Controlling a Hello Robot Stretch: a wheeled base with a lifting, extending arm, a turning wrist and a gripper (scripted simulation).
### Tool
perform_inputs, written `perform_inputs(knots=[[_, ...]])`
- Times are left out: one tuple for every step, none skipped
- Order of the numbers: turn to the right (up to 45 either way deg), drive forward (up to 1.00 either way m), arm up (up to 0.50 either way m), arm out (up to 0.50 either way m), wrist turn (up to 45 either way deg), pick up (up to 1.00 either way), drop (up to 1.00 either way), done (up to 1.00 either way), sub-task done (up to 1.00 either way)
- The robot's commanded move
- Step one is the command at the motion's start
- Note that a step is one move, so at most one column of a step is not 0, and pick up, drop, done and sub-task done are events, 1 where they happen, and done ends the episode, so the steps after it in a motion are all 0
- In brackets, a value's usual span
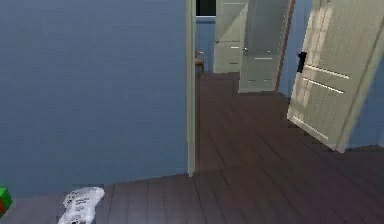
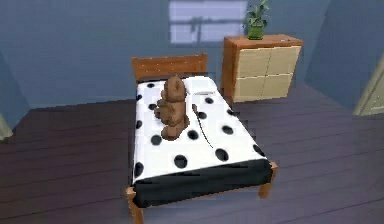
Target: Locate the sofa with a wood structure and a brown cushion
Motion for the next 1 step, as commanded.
perform_inputs(knots=[[0.0, 0.20, 0.00, 0.00, 0.0, 0.00, 0.00, 0.00, 0.00]])
